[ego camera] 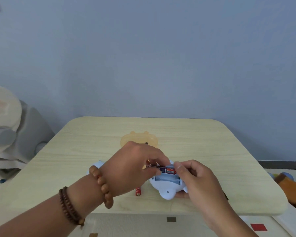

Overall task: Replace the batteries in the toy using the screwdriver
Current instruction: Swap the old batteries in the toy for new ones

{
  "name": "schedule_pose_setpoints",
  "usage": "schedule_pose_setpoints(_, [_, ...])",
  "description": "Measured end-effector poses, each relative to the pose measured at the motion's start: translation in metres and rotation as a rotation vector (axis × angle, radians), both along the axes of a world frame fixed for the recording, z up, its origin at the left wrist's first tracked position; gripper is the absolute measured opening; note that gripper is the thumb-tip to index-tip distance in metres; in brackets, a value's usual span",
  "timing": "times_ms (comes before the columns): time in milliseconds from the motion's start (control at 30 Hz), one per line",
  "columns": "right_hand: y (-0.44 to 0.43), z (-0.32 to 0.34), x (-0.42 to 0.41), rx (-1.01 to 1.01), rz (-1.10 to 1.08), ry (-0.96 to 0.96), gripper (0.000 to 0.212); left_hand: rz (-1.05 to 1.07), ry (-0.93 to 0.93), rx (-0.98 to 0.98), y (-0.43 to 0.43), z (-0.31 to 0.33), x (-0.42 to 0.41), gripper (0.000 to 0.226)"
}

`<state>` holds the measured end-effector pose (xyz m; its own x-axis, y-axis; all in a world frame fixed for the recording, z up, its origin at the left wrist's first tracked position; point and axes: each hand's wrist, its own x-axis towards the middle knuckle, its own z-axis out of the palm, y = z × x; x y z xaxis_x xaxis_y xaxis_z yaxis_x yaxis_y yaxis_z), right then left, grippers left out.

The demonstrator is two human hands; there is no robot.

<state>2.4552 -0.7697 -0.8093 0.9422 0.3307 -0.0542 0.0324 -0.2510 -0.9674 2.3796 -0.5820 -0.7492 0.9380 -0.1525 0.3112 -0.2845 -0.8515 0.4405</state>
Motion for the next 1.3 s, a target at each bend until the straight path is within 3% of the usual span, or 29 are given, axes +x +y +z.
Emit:
schedule_pose_setpoints(233, [0.005, 0.000, -0.006, 0.036, -0.053, -0.036, 0.022, 0.006, 0.046, 0.103, -0.011, 0.000, 0.008, 0.009])
schedule_pose_setpoints(500, [0.006, 0.001, -0.011, 0.058, -0.034, -0.038, 0.027, 0.045, 0.055, 0.255, -0.026, -0.010, 0.020, 0.016])
schedule_pose_setpoints(733, [0.007, -0.003, -0.010, -0.009, -0.065, -0.092, 0.028, 0.101, 0.008, 0.157, -0.026, -0.015, 0.019, 0.012])
schedule_pose_setpoints(867, [0.005, -0.001, -0.011, 0.031, -0.021, -0.016, 0.013, 0.098, -0.007, 0.121, -0.022, -0.022, 0.020, 0.004])
schedule_pose_setpoints(967, [0.003, 0.000, -0.011, 0.007, 0.015, 0.016, 0.012, 0.134, -0.018, 0.087, -0.018, -0.024, 0.022, 0.014])
schedule_pose_setpoints(1167, [0.001, 0.000, -0.011, -0.002, 0.001, 0.033, 0.017, 0.127, 0.098, -0.075, -0.013, -0.010, 0.016, 0.017])
schedule_pose_setpoints(1300, [-0.001, -0.002, -0.010, 0.003, 0.012, 0.027, 0.015, 0.275, 0.177, -0.186, 0.003, 0.003, 0.012, 0.018])
